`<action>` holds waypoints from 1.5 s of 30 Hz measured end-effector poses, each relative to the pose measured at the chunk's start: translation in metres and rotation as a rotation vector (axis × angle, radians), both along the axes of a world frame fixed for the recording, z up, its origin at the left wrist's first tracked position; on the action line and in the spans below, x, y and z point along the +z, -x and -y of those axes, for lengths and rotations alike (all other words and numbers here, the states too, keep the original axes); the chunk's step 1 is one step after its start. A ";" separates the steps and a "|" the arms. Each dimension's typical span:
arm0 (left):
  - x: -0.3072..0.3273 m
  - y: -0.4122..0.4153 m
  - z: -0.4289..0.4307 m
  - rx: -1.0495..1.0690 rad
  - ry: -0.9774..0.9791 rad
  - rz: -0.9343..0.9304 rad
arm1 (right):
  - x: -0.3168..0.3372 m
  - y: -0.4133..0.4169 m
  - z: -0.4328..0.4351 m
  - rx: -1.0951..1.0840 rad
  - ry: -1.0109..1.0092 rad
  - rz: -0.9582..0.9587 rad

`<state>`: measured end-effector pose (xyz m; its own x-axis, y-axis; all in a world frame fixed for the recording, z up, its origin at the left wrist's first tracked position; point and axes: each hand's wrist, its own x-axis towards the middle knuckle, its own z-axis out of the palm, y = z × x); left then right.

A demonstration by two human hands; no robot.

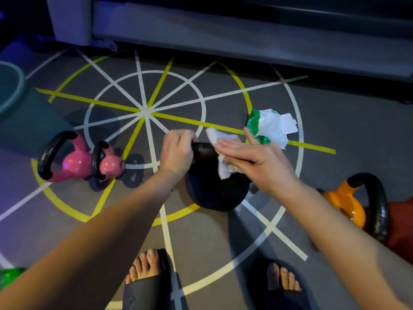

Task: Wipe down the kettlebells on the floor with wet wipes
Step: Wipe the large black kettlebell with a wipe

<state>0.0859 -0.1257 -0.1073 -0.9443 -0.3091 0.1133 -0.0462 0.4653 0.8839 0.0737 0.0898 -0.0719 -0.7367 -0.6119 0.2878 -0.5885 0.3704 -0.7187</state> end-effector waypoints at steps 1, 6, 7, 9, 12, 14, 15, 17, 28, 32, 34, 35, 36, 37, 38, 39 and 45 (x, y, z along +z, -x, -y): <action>0.001 0.000 0.000 0.007 -0.005 0.000 | -0.002 0.002 0.015 -0.005 -0.013 -0.031; 0.003 -0.002 -0.001 0.007 -0.023 0.024 | -0.005 0.004 0.049 -0.059 -0.185 -0.169; 0.003 -0.002 -0.001 0.001 -0.030 0.015 | -0.006 0.000 0.040 -0.065 -0.164 -0.230; 0.002 -0.002 0.000 0.003 -0.014 -0.006 | -0.012 -0.009 0.011 -0.099 -0.096 -0.346; -0.002 0.000 0.002 -0.019 0.011 -0.018 | -0.019 -0.020 -0.036 -0.192 -0.074 -0.328; -0.003 0.000 0.001 -0.021 0.006 -0.016 | -0.021 -0.022 -0.050 -0.232 -0.089 -0.340; -0.003 0.000 0.000 -0.012 0.004 -0.020 | -0.021 -0.021 -0.050 -0.238 -0.099 -0.365; -0.003 0.000 0.000 0.000 0.004 -0.025 | -0.016 -0.018 -0.034 -0.244 -0.124 -0.412; -0.003 0.000 0.000 0.017 -0.004 -0.020 | -0.012 -0.024 0.031 -0.189 -0.320 -0.574; -0.003 0.000 -0.001 0.005 -0.005 -0.023 | -0.011 -0.032 0.021 -0.203 -0.307 -0.594; -0.002 0.000 -0.001 0.005 -0.002 -0.030 | -0.008 -0.029 0.011 -0.224 -0.273 -0.593; -0.002 0.000 -0.001 0.007 -0.002 -0.029 | -0.005 -0.027 0.002 -0.247 -0.265 -0.592; -0.003 0.000 -0.001 0.004 -0.006 -0.028 | -0.003 -0.025 -0.007 -0.267 -0.262 -0.587; -0.003 0.000 -0.001 -0.001 -0.011 -0.026 | -0.002 -0.025 -0.017 -0.280 -0.259 -0.575; -0.004 0.000 0.000 -0.002 -0.015 -0.026 | -0.002 -0.024 -0.024 -0.284 -0.255 -0.560; -0.005 -0.001 0.000 0.001 -0.022 -0.026 | -0.003 -0.024 -0.029 -0.285 -0.251 -0.546; -0.006 0.001 0.000 0.009 -0.003 -0.049 | -0.006 -0.019 0.015 -0.241 -0.229 -0.580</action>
